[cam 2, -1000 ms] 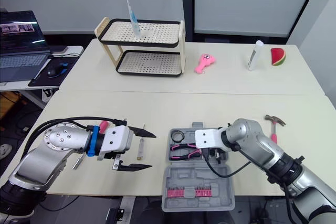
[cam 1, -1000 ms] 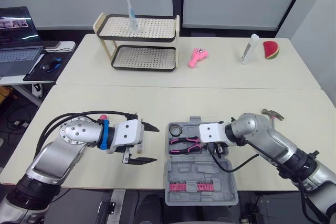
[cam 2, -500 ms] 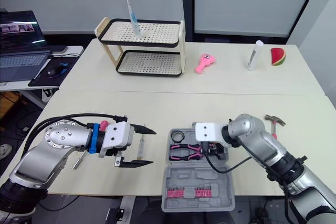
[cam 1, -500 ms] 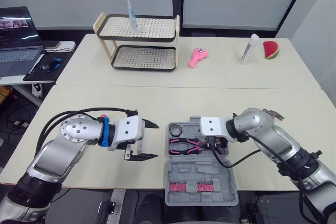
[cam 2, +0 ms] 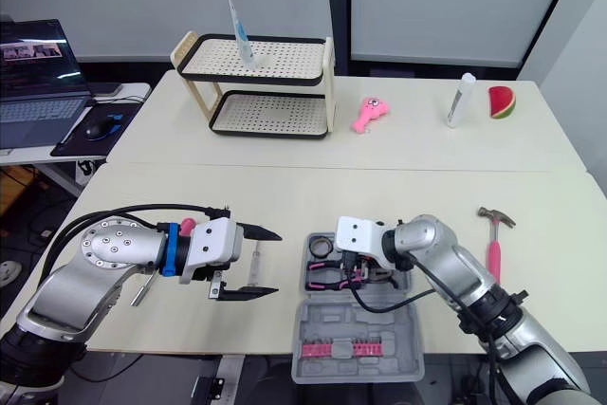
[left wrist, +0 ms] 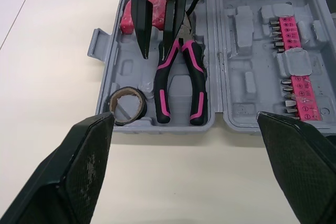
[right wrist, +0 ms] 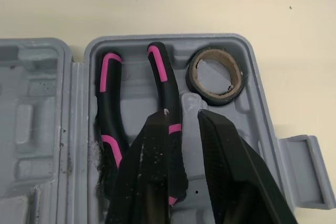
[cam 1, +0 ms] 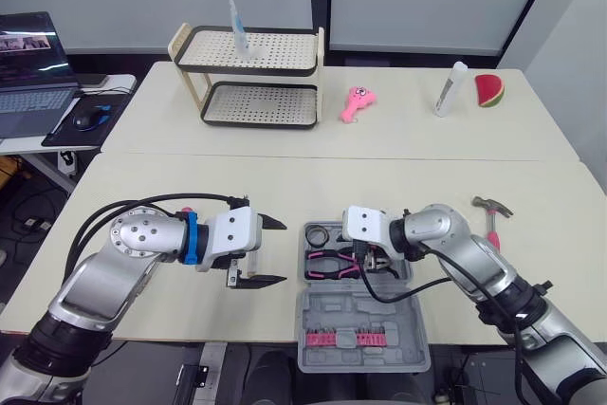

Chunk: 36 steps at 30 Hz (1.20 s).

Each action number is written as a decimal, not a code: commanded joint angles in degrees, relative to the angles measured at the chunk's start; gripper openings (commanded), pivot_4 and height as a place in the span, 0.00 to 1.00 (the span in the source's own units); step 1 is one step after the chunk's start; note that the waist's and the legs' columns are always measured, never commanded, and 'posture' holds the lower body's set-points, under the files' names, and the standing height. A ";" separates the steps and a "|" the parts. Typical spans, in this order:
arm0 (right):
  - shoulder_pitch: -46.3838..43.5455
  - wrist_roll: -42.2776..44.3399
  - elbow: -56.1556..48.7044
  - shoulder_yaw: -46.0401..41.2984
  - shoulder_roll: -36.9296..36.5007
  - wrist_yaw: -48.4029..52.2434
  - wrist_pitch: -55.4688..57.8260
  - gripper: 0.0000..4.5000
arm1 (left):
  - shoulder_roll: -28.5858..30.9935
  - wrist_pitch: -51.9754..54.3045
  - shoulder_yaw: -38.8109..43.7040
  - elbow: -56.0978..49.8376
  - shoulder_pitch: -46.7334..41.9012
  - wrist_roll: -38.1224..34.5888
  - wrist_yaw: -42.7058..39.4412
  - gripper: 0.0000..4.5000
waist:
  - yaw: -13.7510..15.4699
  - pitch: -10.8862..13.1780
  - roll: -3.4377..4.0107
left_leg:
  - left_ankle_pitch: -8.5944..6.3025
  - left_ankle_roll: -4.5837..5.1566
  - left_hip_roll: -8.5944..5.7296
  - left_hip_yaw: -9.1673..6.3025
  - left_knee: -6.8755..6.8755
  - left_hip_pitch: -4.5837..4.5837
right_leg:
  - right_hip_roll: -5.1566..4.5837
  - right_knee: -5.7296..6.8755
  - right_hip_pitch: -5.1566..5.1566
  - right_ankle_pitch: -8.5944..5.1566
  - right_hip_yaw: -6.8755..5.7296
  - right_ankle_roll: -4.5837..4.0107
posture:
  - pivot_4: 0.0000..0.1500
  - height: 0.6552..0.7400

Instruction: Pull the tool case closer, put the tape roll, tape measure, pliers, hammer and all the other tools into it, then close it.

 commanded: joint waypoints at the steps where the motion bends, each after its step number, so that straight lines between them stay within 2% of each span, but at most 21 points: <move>1: -0.17 -0.99 1.19 0.77 0.78 -0.71 -1.95 0.05 | -0.24 -1.05 1.91 -1.35 0.50 -0.82 0.56 1.00 | -0.01 0.00 0.00 | 0.00 0.00 0.01 0.00 0.00 0.00 | 0.00 0.00 -0.01 0.00 0.00 0.00 | 1.00 1.00; 3: -0.15 -1.62 2.65 1.51 0.73 -0.67 -2.62 0.00 | -0.19 -1.33 2.11 -1.42 0.98 -0.78 0.72 1.00 | 0.00 0.00 0.00 | 0.00 0.00 0.00 0.00 0.00 0.00 | 0.00 0.02 -0.01 0.00 0.00 0.00 | 1.00 1.00; 14: 1.14 -5.14 10.14 4.24 0.03 -0.13 -5.67 0.00 | -0.12 -2.18 3.00 -1.49 3.01 -0.79 1.61 1.00 | 0.04 -0.02 0.00 | 0.00 0.00 -0.01 0.00 0.00 0.09 | 0.00 0.00 0.11 0.00 -0.01 0.00 | 1.00 1.00; 19: 0.87 -3.69 8.57 1.84 1.26 -1.14 -9.10 0.00 | -0.22 -1.71 5.89 -1.20 5.16 -2.39 2.61 1.00 | -0.01 -0.04 -0.01 | 0.00 0.00 0.02 -0.01 0.00 0.15 | 0.00 0.00 0.15 0.00 -0.01 0.00 | 1.00 1.00; 22: 0.81 -0.96 4.41 -2.22 2.30 -2.31 -8.39 0.00 | -0.83 -0.99 10.34 -0.23 7.40 -4.97 4.09 1.00 | -0.06 -0.03 0.01 | 0.00 0.00 0.06 -0.01 0.00 0.14 | -0.01 0.01 0.13 0.00 -0.01 0.00 | 1.00 1.00; 26: 3.20 4.64 -6.44 -8.90 -0.19 -0.79 -5.00 0.00 | -1.68 0.04 18.85 2.46 11.48 -7.26 7.57 1.00 | -0.03 -0.02 0.02 | 0.00 0.00 0.07 0.00 -0.02 0.00 | -0.03 0.06 -0.08 0.00 0.01 0.00 | 1.00 1.00; 30: 8.73 9.67 -15.45 -17.46 -5.76 -0.14 -2.93 0.00 | -2.58 -0.73 26.93 6.13 17.53 -7.45 10.41 1.00 | 0.19 -0.02 0.02 | -0.01 0.00 0.05 -0.04 -0.04 0.00 | -0.08 0.03 -0.06 0.00 -0.02 0.00 | 1.00 1.00; 36: 20.76 15.60 -20.36 -31.79 -15.60 1.94 -3.53 0.00 | -4.25 -1.95 32.09 8.07 29.02 -6.09 11.65 1.00 | 0.22 -0.02 0.02 | -0.01 0.01 0.03 -0.03 -0.07 0.04 | -0.15 -0.06 0.10 0.00 0.07 0.00 | 1.00 1.00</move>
